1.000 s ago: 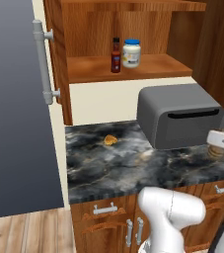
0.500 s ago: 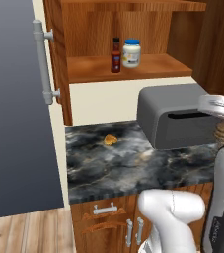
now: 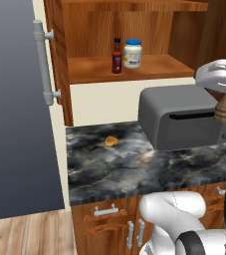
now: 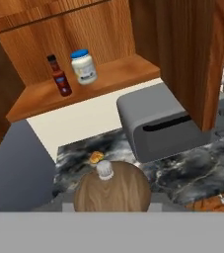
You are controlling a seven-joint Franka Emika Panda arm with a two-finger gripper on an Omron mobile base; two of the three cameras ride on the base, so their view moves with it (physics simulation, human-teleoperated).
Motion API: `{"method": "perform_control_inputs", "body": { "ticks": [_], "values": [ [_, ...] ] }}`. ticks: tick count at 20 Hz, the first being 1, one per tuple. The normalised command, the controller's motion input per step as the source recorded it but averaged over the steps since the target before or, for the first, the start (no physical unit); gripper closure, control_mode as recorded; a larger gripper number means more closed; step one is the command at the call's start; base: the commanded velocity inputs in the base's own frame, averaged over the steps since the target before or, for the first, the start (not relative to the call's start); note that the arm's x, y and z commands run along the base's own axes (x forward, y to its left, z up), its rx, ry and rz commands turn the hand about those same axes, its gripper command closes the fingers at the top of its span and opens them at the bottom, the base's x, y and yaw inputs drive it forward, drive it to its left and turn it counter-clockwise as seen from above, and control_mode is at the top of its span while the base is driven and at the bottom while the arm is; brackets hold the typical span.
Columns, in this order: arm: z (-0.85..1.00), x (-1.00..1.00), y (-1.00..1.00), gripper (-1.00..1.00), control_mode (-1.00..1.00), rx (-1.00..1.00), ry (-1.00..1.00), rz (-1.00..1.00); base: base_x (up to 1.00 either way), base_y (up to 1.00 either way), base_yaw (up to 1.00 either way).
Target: There are various items on the counter. Only move the condiments/shakers into the cabinet.
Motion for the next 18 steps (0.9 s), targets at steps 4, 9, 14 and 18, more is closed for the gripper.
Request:
{"method": "perform_control_inputs", "body": {
  "ticks": [4, 9, 14, 18],
  "values": [
    [0.0, 0.0, 0.0, 1.0, -1.0, 0.01, -0.1, 0.27, 0.0, 0.0, 0.0],
    [-0.12, 0.0, 0.07, 1.0, -1.0, 0.0, -0.07, 0.06, 0.0, 0.0, 0.0],
    [-0.23, 0.02, 0.47, 1.0, -1.0, -0.01, -0.33, 0.15, 0.0, 0.0, 0.0],
    [-0.01, 0.2, 0.52, 1.0, -1.0, 0.0, -0.29, 0.03, 0.0, 0.0, 0.0]
  ]
}}
